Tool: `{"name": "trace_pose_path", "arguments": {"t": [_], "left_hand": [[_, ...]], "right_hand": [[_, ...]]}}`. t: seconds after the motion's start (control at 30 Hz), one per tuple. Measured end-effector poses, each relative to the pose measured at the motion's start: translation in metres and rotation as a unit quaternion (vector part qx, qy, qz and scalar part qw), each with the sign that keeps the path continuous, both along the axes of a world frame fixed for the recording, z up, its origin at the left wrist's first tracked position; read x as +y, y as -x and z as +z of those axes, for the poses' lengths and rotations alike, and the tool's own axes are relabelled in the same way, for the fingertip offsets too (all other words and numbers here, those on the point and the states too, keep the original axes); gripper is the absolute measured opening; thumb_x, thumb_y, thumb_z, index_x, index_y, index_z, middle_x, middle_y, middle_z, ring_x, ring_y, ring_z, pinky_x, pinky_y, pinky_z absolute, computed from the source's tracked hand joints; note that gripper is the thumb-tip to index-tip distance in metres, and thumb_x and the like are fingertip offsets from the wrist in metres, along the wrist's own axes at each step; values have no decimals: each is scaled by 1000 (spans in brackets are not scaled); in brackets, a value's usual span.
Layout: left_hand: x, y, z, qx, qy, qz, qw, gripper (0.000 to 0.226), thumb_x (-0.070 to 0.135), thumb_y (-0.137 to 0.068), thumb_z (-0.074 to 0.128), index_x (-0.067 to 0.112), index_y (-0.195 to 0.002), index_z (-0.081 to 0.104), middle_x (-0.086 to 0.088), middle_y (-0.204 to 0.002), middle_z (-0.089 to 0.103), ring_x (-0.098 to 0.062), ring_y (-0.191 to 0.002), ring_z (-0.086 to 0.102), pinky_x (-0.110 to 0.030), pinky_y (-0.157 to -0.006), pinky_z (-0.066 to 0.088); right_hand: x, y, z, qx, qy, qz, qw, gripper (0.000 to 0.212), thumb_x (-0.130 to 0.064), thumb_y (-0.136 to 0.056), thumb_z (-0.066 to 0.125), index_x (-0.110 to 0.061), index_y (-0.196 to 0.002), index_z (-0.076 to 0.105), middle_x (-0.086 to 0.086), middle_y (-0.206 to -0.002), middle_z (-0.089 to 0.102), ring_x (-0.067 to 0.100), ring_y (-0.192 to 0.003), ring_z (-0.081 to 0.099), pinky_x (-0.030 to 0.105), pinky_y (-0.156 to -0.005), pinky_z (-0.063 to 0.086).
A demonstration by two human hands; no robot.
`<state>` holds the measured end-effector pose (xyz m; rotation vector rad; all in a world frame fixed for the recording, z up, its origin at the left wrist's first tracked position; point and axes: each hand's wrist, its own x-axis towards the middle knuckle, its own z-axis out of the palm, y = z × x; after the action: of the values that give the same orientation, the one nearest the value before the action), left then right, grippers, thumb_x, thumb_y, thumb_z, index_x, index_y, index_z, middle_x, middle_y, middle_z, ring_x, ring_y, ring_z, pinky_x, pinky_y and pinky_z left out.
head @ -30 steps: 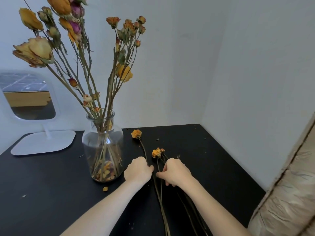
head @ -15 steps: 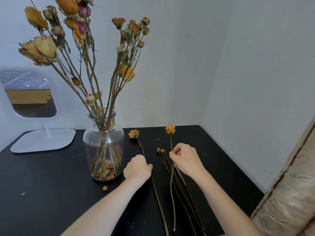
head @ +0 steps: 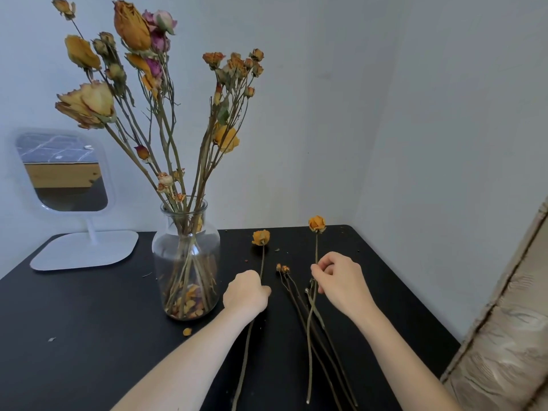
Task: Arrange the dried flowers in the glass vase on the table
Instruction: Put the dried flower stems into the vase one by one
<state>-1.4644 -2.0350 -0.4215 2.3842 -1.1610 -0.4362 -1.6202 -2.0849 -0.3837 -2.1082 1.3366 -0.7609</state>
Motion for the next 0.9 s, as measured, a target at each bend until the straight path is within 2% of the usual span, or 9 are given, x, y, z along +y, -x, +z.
{"name": "trace_pose_path", "arguments": {"t": [0.07, 0.13, 0.23, 0.3, 0.4, 0.53, 0.73, 0.8, 0.9], "left_hand": [[2, -1, 8, 29, 38, -17, 999, 31, 25, -89, 53, 15, -63, 40, 1, -66, 46, -15, -59, 46, -28, -53, 38], [5, -3, 18, 62, 79, -41, 994, 35, 25, -89, 55, 14, -59, 41, 1, -59, 43, -16, -57, 47, -33, -67, 46], [15, -4, 36, 95, 148, -74, 982, 38, 22, -90, 56, 14, -55, 45, 1, -50, 40, -13, -51, 46, -34, -79, 48], [25, -1, 50, 106, 194, -99, 970, 25, 22, -90, 57, 13, -67, 57, -1, -52, 48, -12, -53, 51, -30, -75, 49], [43, 5, 72, 113, 260, -137, 949, 9, 21, -89, 58, 14, -86, 62, 8, -48, 48, 0, -43, 48, -17, -61, 40], [79, 15, 94, 84, 338, -199, 916, 8, 19, -88, 59, 24, -81, 60, 13, -42, 48, 3, -45, 48, -5, -56, 39], [139, 13, 111, -23, 419, -249, 873, 28, 11, -84, 62, 36, -76, 51, 15, -55, 53, -2, -53, 50, -9, -58, 41], [155, 7, 118, -49, 441, -247, 861, 25, 13, -83, 62, 35, -77, 51, 12, -58, 54, -2, -53, 53, -7, -58, 41], [173, -5, 138, -91, 492, -220, 837, 11, 28, -84, 57, 35, -79, 50, 6, -66, 60, -2, -52, 56, -7, -56, 43]], "right_hand": [[1, 2, 3, -8, 0, -3, 1000, 7, -27, -90, 57, -21, -85, 56, -4, -66, 64, 6, -63, 62, 17, -57, 43], [2, 3, 6, -18, -4, -5, 1000, 7, -26, -90, 57, -21, -86, 57, -3, -65, 64, 6, -63, 62, 16, -57, 41], [3, 7, 10, -40, 0, -16, 999, 8, -26, -90, 56, -20, -85, 57, -4, -64, 62, 4, -60, 59, 17, -55, 39], [4, 9, 13, -66, 4, -29, 997, 8, -26, -90, 56, -20, -84, 56, -3, -64, 62, 4, -58, 58, 17, -54, 39], [6, 14, 18, -114, 7, -53, 992, 7, -25, -91, 56, -18, -88, 57, -1, -68, 63, 7, -60, 59, 19, -55, 42], [12, 18, 22, -152, 17, -60, 986, 6, -25, -91, 54, -20, -94, 54, 1, -72, 62, 9, -64, 61, 21, -56, 44], [25, 11, 28, -163, 29, -33, 986, 5, -23, -91, 54, -18, -92, 55, 3, -71, 62, 10, -62, 61, 20, -53, 43], [31, 6, 30, -165, 31, -23, 986, 4, -23, -91, 54, -19, -91, 55, 3, -70, 62, 10, -60, 61, 19, -51, 42], [37, -2, 34, -167, 36, -16, 985, 4, -23, -91, 54, -19, -91, 55, 4, -71, 63, 11, -62, 61, 20, -52, 42]]}}
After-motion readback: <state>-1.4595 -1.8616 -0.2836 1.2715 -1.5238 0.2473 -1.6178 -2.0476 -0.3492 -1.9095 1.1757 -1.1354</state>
